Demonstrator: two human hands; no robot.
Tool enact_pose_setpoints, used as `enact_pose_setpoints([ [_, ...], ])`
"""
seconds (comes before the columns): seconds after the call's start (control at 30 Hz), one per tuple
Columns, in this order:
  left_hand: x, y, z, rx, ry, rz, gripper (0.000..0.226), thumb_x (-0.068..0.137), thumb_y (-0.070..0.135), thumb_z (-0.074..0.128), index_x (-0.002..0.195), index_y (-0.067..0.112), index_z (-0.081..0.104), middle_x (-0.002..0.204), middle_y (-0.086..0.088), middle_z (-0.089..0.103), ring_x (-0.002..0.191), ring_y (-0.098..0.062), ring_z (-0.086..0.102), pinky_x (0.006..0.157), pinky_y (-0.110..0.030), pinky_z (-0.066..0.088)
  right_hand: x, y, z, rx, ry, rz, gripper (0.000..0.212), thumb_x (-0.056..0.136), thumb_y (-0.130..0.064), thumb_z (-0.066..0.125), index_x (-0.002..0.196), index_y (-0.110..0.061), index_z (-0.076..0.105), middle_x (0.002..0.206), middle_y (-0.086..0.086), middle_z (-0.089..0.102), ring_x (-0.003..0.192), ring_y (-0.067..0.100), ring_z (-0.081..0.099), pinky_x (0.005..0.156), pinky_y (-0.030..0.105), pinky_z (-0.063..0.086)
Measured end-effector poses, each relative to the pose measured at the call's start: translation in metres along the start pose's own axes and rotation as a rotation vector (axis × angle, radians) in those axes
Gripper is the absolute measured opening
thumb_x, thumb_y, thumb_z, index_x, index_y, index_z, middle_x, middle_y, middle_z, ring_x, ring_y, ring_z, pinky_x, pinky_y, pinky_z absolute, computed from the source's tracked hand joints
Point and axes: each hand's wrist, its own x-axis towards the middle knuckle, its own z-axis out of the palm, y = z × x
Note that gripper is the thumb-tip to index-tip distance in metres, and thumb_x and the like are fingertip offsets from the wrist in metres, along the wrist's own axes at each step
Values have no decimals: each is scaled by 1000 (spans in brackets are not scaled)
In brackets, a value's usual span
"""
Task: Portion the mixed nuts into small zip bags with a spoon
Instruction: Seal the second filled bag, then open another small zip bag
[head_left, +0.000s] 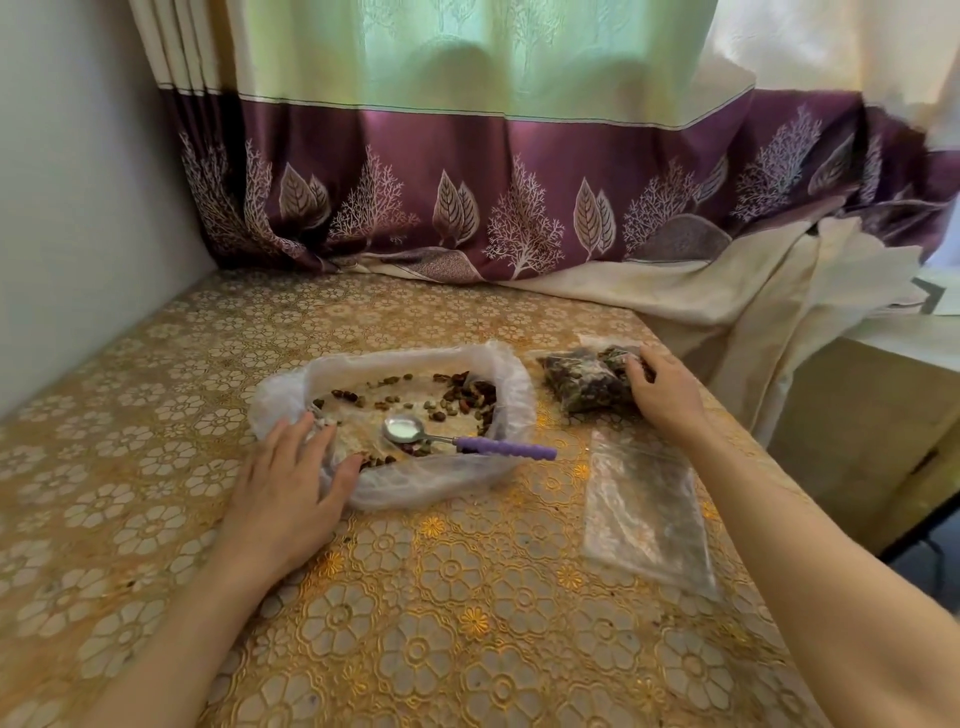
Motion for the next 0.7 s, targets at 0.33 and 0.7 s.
enact_pose_setpoints([
  [0.33,-4,2,-5,-109,16,6,81,80,63,4,149,21,16,157,-1,11,144,-17,3,117,-40,7,-79,-4,-13,-142,-48,-185,35,97,-26,47,124,-8,59,125,13,59,116,27,51,97,36,40],
  [0.7,-8,3,-7,-90,-15,25,75,84,61,4,148,24,13,157,0,3,144,-18,-2,117,-42,6,-103,-15,-15,-179,-94,-152,16,91,-18,56,100,-15,68,100,4,64,94,20,55,78,30,44],
])
